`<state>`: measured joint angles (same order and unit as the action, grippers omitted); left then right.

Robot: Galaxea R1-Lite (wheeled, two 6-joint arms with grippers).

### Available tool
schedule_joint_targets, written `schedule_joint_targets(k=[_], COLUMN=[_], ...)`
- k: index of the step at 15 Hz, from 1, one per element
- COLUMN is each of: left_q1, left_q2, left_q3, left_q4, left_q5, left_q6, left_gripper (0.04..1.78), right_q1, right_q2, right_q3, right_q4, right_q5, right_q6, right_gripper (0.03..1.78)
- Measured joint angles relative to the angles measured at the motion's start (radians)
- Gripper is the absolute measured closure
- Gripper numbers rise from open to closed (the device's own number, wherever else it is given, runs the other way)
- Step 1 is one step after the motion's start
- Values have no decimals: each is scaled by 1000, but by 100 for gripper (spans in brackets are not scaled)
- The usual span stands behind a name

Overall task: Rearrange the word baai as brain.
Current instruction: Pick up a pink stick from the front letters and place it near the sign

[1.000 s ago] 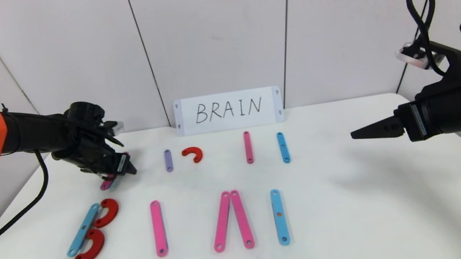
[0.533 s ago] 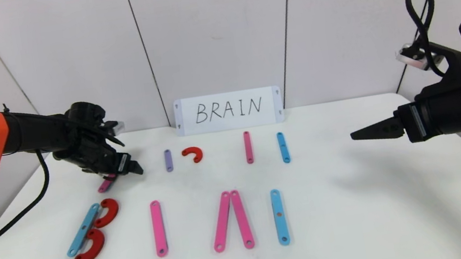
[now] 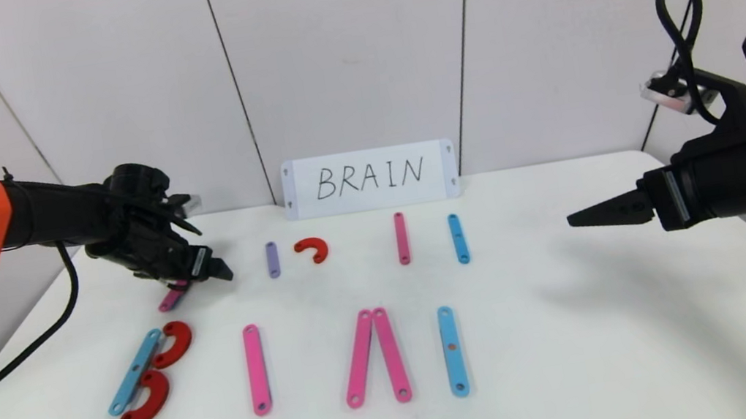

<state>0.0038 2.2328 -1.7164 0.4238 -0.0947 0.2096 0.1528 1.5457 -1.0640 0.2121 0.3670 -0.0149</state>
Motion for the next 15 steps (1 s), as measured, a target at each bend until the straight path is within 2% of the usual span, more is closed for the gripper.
schedule_joint_targets(k=[3,7,9,13,15], left_q1=[0,-38,-88,-230,-298], left_q2=[-38,-146,-214,-374,-432], left_q3=[15,103,182,371,458], left_q4=[6,16,7,3,2], left_q5=[0,50,110,161,229], left_q6=[-11,-133,-223,-439,-526], left_gripper=[7,7,7,7,7], right_q1=[0,0,0,-1,-1], right_q2=[0,0,0,0,0], right_q3=[0,0,0,0,0], right_q4=[0,0,0,0,0], right_q5=[0,-2,-2,-2,-1], right_q6=[0,1,1,2,1], right_gripper=[7,7,7,7,7])
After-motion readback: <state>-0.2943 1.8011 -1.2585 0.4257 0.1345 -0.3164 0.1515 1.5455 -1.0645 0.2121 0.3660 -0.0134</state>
